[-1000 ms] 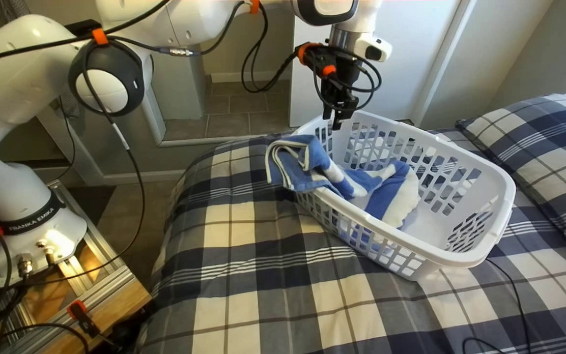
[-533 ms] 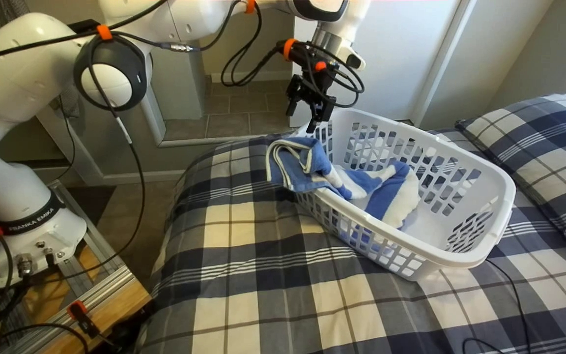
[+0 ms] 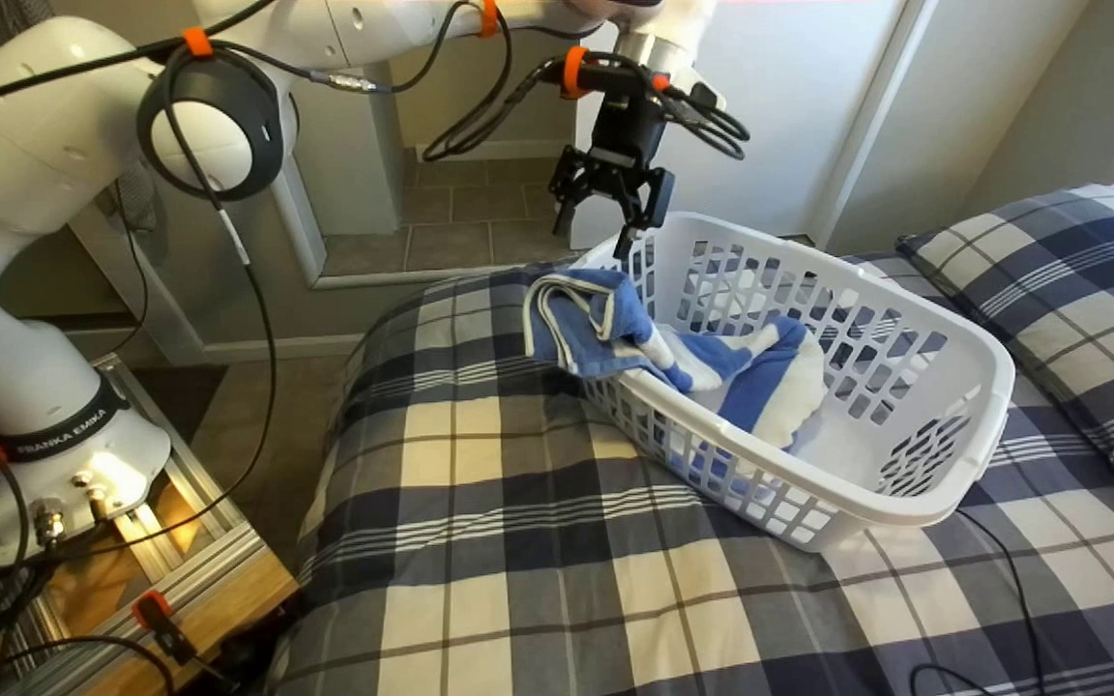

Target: Put the towel in the white basket

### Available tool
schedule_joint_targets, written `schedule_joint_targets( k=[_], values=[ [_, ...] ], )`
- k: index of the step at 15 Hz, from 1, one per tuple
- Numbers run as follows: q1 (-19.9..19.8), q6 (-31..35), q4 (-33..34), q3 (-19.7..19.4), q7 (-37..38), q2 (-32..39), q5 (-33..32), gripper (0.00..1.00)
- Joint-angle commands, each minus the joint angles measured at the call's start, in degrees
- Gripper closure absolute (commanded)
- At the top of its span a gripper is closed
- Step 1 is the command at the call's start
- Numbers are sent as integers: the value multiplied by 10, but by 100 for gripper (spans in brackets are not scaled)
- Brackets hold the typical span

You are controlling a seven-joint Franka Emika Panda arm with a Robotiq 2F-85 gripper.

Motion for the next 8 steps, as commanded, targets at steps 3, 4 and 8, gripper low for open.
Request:
schedule_joint_targets(
  k=[3, 4, 8],
  values=[
    [1, 106, -4, 3, -79, -59, -3, 0],
    [0, 125, -5, 2, -102, -68, -5, 0],
    [3, 84, 34, -4, -72, -36, -2, 0]
  ],
)
